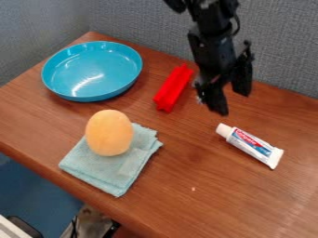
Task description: Put the toothpaste on the blue plate
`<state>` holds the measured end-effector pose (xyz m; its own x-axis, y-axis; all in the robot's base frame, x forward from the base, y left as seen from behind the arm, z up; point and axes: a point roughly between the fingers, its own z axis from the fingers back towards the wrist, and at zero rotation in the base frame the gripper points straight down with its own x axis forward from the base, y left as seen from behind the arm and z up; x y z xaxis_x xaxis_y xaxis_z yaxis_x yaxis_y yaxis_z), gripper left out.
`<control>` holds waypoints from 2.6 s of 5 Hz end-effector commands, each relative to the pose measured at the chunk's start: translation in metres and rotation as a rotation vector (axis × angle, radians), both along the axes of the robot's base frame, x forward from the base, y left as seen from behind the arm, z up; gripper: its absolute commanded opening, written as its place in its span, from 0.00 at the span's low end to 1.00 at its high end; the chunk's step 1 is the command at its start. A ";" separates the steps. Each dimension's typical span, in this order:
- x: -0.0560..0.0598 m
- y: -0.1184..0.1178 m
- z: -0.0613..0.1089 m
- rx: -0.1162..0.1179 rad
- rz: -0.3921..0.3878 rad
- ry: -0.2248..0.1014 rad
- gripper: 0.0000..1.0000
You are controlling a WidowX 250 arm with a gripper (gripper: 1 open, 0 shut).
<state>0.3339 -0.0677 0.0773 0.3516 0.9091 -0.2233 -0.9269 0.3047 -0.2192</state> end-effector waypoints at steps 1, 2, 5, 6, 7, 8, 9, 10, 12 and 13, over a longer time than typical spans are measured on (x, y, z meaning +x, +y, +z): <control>-0.002 -0.012 0.009 0.008 -0.048 -0.075 1.00; -0.002 -0.022 -0.006 0.031 -0.084 -0.082 1.00; 0.003 -0.029 -0.039 0.101 -0.087 -0.104 1.00; 0.008 -0.035 -0.050 0.107 -0.098 -0.113 0.00; 0.009 -0.029 -0.045 0.098 -0.099 -0.123 0.00; 0.013 -0.023 -0.043 0.101 -0.113 -0.120 0.00; 0.018 -0.017 -0.041 0.102 -0.127 -0.116 0.00; 0.019 -0.009 -0.037 0.105 -0.153 -0.120 0.00; 0.010 0.000 -0.028 0.135 -0.206 -0.110 0.00; 0.006 0.004 -0.022 0.149 -0.238 -0.106 0.00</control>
